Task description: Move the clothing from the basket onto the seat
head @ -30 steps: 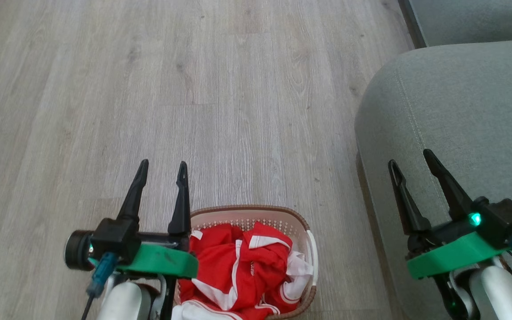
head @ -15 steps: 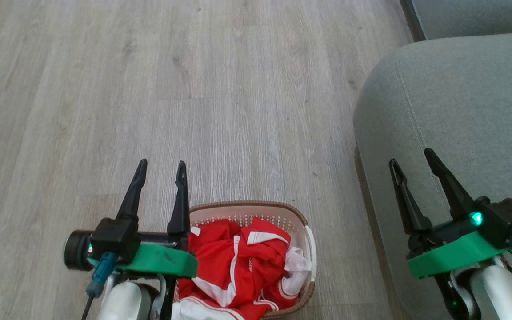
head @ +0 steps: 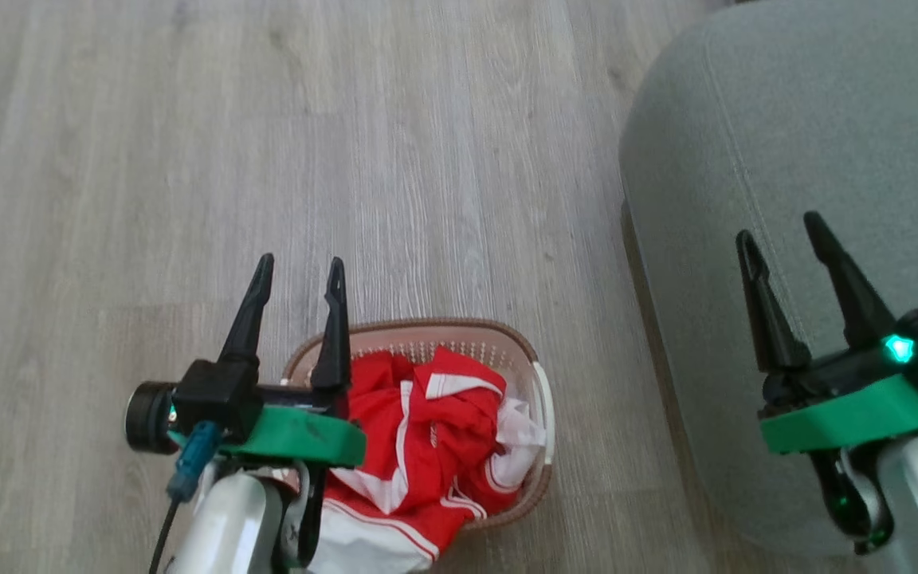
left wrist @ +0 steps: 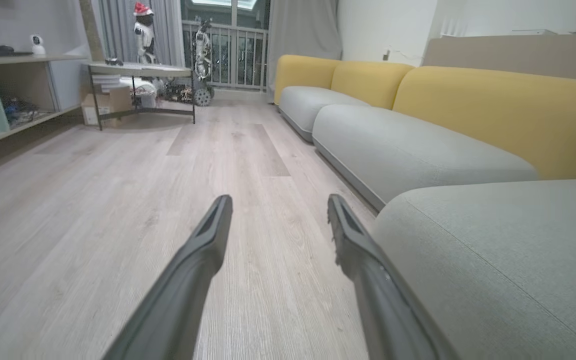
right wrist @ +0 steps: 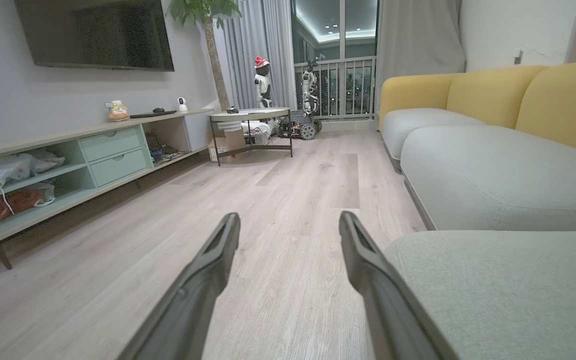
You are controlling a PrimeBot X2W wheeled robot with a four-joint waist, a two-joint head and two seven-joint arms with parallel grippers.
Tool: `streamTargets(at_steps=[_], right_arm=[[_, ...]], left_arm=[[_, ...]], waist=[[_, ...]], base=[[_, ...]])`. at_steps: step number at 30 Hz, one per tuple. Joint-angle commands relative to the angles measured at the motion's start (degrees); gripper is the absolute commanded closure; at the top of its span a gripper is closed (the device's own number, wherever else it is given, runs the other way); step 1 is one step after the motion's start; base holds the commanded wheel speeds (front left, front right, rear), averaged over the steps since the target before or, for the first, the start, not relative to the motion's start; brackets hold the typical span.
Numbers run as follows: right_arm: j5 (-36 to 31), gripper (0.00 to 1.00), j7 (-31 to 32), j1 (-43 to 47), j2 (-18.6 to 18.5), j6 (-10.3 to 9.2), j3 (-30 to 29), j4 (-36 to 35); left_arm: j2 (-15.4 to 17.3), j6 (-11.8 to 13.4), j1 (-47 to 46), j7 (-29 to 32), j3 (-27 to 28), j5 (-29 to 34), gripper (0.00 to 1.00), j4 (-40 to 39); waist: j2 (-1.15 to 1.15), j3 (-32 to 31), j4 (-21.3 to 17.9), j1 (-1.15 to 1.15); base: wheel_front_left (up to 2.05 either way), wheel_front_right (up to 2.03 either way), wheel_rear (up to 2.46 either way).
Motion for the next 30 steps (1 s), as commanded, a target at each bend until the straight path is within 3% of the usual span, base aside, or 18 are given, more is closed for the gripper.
streamTargets(at_steps=[1, 10, 21, 30], right_arm=[[0.3, 0.0, -0.5, -2.0, -1.2, -0.01, 0.7, -2.1], [1.6, 0.0, -0.5, -6.1, -3.3, -0.01, -0.2, -4.1], [3.5, 0.0, -0.5, -11.7, -5.3, -0.01, -1.4, -7.4], [5.1, 0.0, -0.5, -17.0, -5.7, -0.01, -4.4, -12.0]], left_arm=[[0.5, 0.4, -2.6, -0.5, 1.6, -0.4, 0.0, -1.5], [0.5, 0.4, -7.5, -0.5, -0.8, -2.8, 0.0, 6.8], [0.5, -1.6, -17.4, -0.5, -3.8, -10.2, 0.0, 25.1], [0.5, -3.4, -27.5, -0.5, -9.9, -19.4, 0.0, 40.6]], waist=[[0.0, 1.5, -0.8, 0.0], [0.0, 8.9, -3.0, 0.0], [0.0, 19.0, -5.2, 0.0], [0.0, 28.3, -7.1, 0.0]], base=[[0.0, 0.0, 0.0], [0.0, 0.0, 0.0], [0.0, 0.0, 0.0], [0.0, 0.0, 0.0]])
